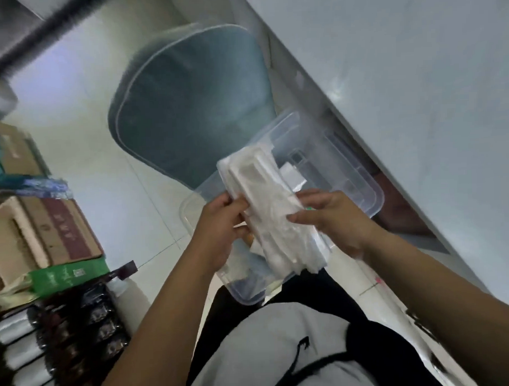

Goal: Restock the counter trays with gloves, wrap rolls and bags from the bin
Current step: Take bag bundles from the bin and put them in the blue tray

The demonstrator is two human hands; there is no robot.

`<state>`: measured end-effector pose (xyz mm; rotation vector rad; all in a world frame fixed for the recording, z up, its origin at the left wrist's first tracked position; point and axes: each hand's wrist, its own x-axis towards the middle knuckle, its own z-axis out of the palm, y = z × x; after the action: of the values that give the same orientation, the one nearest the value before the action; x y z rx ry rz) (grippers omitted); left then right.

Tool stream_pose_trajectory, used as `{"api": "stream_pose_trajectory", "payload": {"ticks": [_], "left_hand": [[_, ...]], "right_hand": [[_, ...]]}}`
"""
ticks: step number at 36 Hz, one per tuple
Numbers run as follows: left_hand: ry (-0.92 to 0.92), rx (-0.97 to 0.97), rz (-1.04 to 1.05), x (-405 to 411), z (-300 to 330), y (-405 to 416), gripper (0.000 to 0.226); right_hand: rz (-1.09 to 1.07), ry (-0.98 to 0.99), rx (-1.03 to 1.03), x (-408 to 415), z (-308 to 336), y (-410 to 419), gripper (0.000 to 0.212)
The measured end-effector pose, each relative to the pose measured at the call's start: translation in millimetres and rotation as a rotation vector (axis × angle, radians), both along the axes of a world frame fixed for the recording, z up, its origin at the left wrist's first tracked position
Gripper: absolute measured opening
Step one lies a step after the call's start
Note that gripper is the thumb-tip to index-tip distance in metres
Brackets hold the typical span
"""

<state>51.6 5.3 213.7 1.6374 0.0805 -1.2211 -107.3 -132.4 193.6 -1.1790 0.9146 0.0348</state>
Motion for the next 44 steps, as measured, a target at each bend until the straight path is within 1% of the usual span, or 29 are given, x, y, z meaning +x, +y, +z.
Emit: {"api": "stream_pose_trajectory", "payload": {"ticks": [3,5,9,12,13,15,17,19,23,25,27,28,30,32,34,38,41,44], "left_hand": [[0.018,-0.086,0.106,-2,23,13,0.019],[0.046,-0.148,0.153,-2,36,25,0.02],[0.09,-0.265,0.135,6,53,58,0.02],[0.144,-0.352,0.062,14,63,88,0.028],[0.132,-0.375,0.02,15,65,98,0.029],[0.052,-0.397,-0.052,14,67,116,0.027],[0.001,-0.412,-0.069,10,64,132,0.033],[0.012,-0.423,-0.07,6,58,144,0.036],[0.071,-0.43,-0.099,-2,43,162,0.024],[0.099,-0.432,-0.11,-7,37,167,0.016],[0.141,-0.444,-0.134,-15,37,170,0.021],[0.159,-0.449,-0.148,-19,40,171,0.027],[0.18,-0.466,-0.191,-28,46,172,0.033],[0.184,-0.489,-0.253,-38,53,170,0.032],[0.178,-0.506,-0.311,-48,60,167,0.033],[0.087,-0.488,-0.421,-73,77,156,0.027],[0.02,-0.491,-0.485,-98,84,145,0.032],[0.041,-0.5,-0.512,-127,90,131,0.036]], "right_hand": [[-0.025,-0.071,0.128,15,21,15,0.023],[-0.018,-0.08,0.16,22,36,27,0.023],[0.033,-0.022,0.046,28,64,56,0.02],[0.028,-0.027,-0.015,27,81,82,0.019],[0.017,-0.035,-0.031,26,86,93,0.019],[0.007,-0.045,-0.079,22,91,114,0.018],[0.003,-0.046,-0.139,18,92,137,0.019],[-0.043,-0.04,-0.176,13,90,160,0.019],[-0.198,-0.017,-0.29,0,85,203,0.015],[-0.276,0.036,-0.387,-9,83,218,0.025],[-0.333,0.118,-0.434,-21,86,227,0.044],[-0.345,0.129,-0.403,-28,90,229,0.048],[-0.307,0.101,-0.321,-44,99,229,0.045],[-0.23,0.065,-0.312,-59,110,229,0.036],[-0.211,0.028,-0.328,-73,118,229,0.032],[-0.3,-0.061,-0.326,-104,121,229,0.028],[-0.357,-0.093,-0.328,-133,116,227,0.022],[-0.37,-0.118,-0.341,-168,116,220,0.019]]}}
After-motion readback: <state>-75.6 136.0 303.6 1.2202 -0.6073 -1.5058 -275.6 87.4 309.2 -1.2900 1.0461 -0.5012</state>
